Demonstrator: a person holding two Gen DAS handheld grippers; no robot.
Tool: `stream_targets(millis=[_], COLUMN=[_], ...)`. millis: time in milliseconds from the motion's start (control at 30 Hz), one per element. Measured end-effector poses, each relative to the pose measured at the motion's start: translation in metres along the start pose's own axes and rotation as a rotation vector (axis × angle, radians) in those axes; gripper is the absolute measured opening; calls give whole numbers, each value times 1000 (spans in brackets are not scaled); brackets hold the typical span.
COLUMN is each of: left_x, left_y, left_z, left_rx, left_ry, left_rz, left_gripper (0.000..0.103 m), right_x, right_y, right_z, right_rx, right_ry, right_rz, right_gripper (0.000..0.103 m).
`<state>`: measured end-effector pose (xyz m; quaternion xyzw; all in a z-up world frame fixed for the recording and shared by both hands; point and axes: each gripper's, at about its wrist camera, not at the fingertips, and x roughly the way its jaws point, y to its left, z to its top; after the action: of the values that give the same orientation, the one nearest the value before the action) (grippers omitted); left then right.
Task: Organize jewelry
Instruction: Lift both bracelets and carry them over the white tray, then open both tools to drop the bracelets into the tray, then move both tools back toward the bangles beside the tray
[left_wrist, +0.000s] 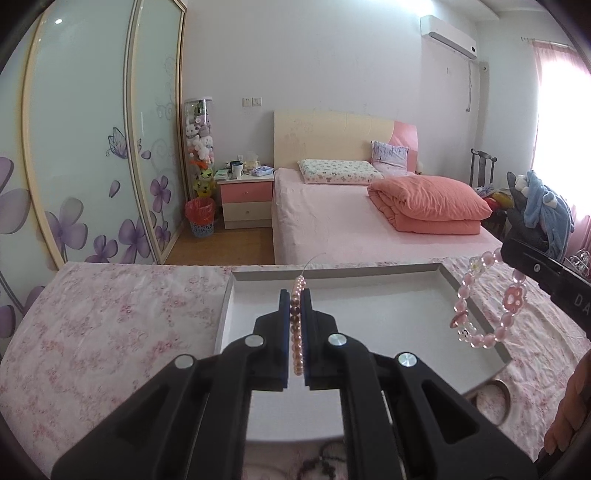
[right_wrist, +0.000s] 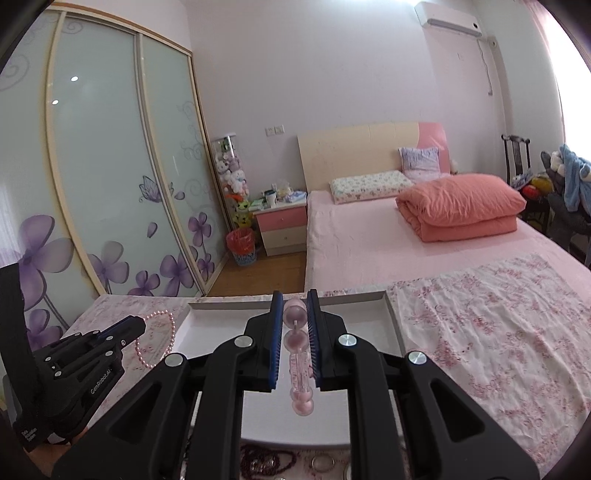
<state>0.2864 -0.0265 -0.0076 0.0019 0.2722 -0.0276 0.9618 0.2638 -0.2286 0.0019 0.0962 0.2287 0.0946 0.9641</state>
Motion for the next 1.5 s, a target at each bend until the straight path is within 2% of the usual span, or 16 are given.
stream_targets(millis=[233, 400, 467, 533, 667, 900, 1000, 1100, 1233, 1333, 1500], left_x=[49, 74, 79, 81, 79, 56, 37, 10, -24, -46, -71], left_y=[-6, -12, -12, -10, -4, 15, 24, 33, 46, 57, 69], left_z=[3, 5, 5, 6, 6, 9, 6, -3, -25, -42, -69], left_rx=[23, 32, 29, 22, 15, -10, -14, -4, 9, 11, 21], left_ry=[55, 83, 90, 86, 75, 49, 35, 19, 26, 34, 63], left_rz=[1, -7, -11, -7, 6, 52, 73, 87, 86, 77, 63], left_gripper=[7, 8, 13, 25, 26, 26, 34, 42, 60, 73, 87], right_x=[54, 72, 67, 60, 52, 34, 21, 4, -20, -32, -37], right_y=[-1, -11, -13, -13, -17, -23, -22, -24, -29, -32, -42], right_z=[0, -3, -4, -3, 1, 3, 0, -6, -22, -42, -75], right_rx=[41, 59, 57, 52, 43, 53, 46, 33, 6, -29, -32], right_ry=[85, 149, 143, 120, 97, 81, 80, 81, 115, 176, 300], right_rz=[25, -17, -35, -47, -65, -78, -78, -83, -96, -123, -153], right_gripper=[14, 15, 20, 35, 35, 35, 35, 43, 50, 56, 65])
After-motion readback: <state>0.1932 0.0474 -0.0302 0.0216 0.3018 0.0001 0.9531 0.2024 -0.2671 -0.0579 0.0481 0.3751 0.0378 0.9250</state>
